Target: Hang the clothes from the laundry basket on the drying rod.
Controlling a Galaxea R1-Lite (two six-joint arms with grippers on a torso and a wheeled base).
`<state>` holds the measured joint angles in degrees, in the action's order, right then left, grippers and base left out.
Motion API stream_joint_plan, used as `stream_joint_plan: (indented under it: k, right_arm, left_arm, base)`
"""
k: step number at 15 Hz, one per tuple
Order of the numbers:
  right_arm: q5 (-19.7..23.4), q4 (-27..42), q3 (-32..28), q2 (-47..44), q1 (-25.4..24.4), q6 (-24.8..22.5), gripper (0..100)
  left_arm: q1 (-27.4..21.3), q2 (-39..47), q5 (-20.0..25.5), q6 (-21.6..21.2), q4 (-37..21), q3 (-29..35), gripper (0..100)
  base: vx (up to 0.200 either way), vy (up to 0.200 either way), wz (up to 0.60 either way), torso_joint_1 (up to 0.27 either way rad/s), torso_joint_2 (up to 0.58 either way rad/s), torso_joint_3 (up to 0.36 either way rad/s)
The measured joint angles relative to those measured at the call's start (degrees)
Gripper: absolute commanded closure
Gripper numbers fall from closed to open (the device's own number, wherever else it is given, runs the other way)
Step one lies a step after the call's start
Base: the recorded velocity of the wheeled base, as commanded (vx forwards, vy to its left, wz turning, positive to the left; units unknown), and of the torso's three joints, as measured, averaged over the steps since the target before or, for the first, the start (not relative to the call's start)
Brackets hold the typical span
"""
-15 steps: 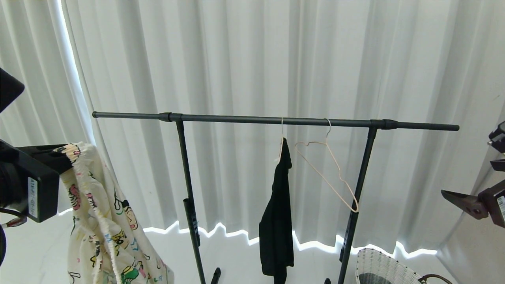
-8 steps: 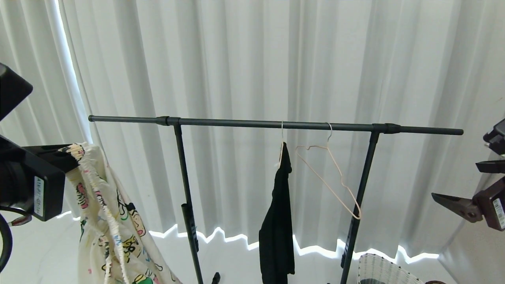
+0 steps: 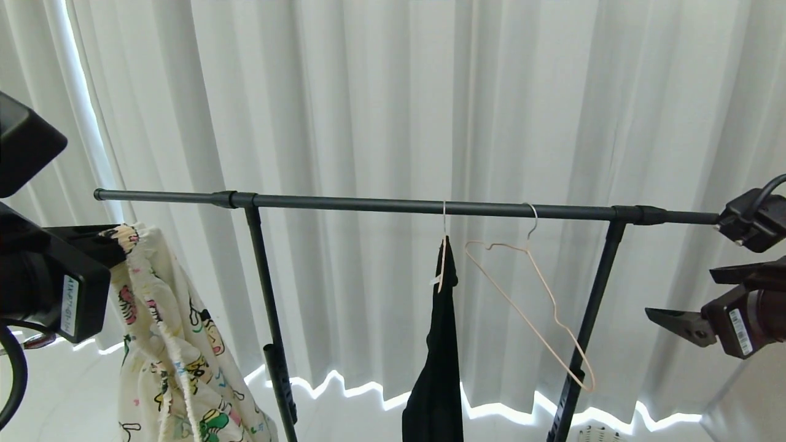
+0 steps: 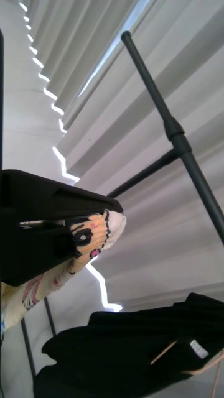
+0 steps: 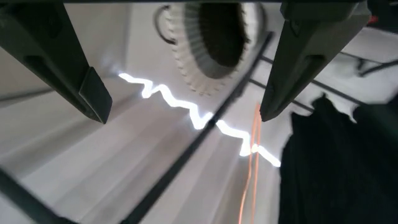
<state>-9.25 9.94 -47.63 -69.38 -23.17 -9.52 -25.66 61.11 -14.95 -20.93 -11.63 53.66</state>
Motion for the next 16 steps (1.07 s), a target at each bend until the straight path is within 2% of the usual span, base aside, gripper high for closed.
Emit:
stream_joint_plan:
  k: [3,6,10,13,16]
  right_arm:
    - [0.39,0.07,0.78,-1.99,-1.60,6.52,0]
    - [0.37,0.05,1.90,-4.35,-3.91,11.19,0]
    - [0.22,0.00,2.29,-9.89,-6.60,21.39,0]
    - [0.04,-0.41,2.35,-14.85,-7.28,22.93,0]
    - [-0.05,-4.99,2.54,-20.20,-6.69,22.63,0]
  left_arm:
    - [0.44,0.24,0.00,0.05,0.02,-0.48,100]
    - [0.45,0.52,0.12,0.09,0.20,-1.24,100]
    - [0.39,0.85,0.28,0.24,2.41,-1.84,100]
    - [1.30,0.90,0.28,0.93,3.16,-2.05,100]
    - [1.63,0.29,1.62,1.32,5.01,-2.05,100]
  base:
    - [0.200,0.000,0.00,0.002,0.01,0.004]
    - [0.000,0.000,0.00,0.000,0.00,0.000]
    - [0.000,0.000,0.00,0.000,0.00,0.000]
    - [0.000,0.000,0.00,0.000,0.00,0.000]
    - [0.000,0.000,0.00,0.000,0.00,0.000]
